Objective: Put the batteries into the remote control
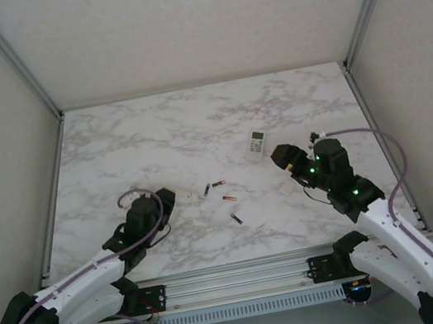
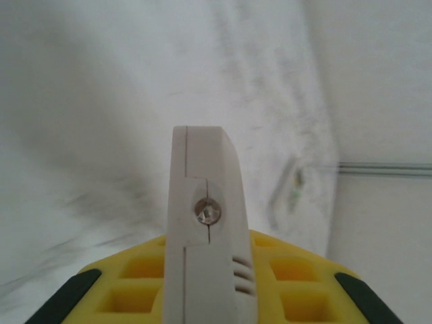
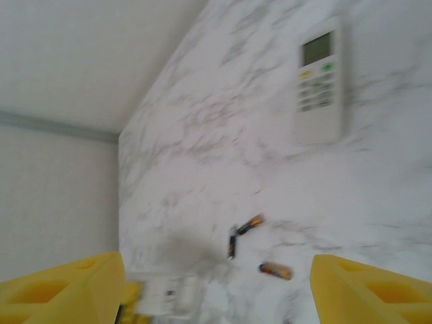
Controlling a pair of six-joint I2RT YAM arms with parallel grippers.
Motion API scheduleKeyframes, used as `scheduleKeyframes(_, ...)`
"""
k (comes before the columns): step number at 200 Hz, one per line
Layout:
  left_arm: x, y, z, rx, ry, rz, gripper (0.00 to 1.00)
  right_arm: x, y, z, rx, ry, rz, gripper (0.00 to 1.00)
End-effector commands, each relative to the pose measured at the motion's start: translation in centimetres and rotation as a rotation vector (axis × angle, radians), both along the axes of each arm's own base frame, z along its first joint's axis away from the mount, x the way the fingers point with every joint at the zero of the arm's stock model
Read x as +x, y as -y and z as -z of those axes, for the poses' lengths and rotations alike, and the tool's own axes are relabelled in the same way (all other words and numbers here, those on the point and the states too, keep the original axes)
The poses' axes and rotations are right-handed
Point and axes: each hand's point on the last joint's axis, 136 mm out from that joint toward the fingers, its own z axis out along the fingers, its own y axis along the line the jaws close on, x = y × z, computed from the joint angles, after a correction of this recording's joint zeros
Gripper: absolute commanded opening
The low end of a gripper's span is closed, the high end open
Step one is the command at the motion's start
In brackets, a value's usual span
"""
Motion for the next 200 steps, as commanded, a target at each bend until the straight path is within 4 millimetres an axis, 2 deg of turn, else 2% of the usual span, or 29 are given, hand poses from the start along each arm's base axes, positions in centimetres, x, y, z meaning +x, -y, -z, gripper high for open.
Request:
scheduleKeyframes(1,-1.1,1.0,0.3,-0.119,-0.015,-0.010,0.00,-0.4,-2.1,1.2,-0.082,-0.041,-0.101,0.73)
scheduleKeyframes(28,-2.0,2.2,1.4,-0.117,-0.034,0.002,0.02,0.3,-3.1,2.5,-0.096,-0.078,-0.115,0.73)
scheduleKeyframes(59,-3.3,3.3,3.2,-0.136,-0.090,-0.011,0.09,0.6,-3.0,3.0,-0.114,-0.096,-0.102,0.73)
scheduleKeyframes(94,-4.9,3.7,3.9,-0.141,-0.109,-0.054,0.32,0.2,-2.2,3.2,-0.141,-0.096,-0.079,0.74)
scheduleKeyframes(106,-5.6,3.6,4.7,-0.110,-0.140,-0.047,0.41,0.2,-2.1,3.2,-0.148,-0.093,-0.077,0.74)
scheduleKeyframes(139,-7.1,2.9,5.6,-0.043,-0.194,-0.054,0.48,0.1,-1.6,3.4,-0.184,-0.103,-0.068,0.74)
scheduleKeyframes(175,-7.6,0.9,4.8,0.024,-0.179,-0.098,0.59,0.0,-2.1,3.0,-0.228,-0.073,-0.106,0.73)
scheduleKeyframes(192,-7.2,-0.3,3.0,0.095,-0.128,-0.112,0.63,-0.5,-3.8,2.6,-0.275,-0.035,-0.208,0.72)
scheduleKeyframes(200,-6.7,-1.0,1.6,0.162,-0.085,-0.110,0.63,-0.9,-4.8,2.7,-0.309,-0.027,-0.271,0.72)
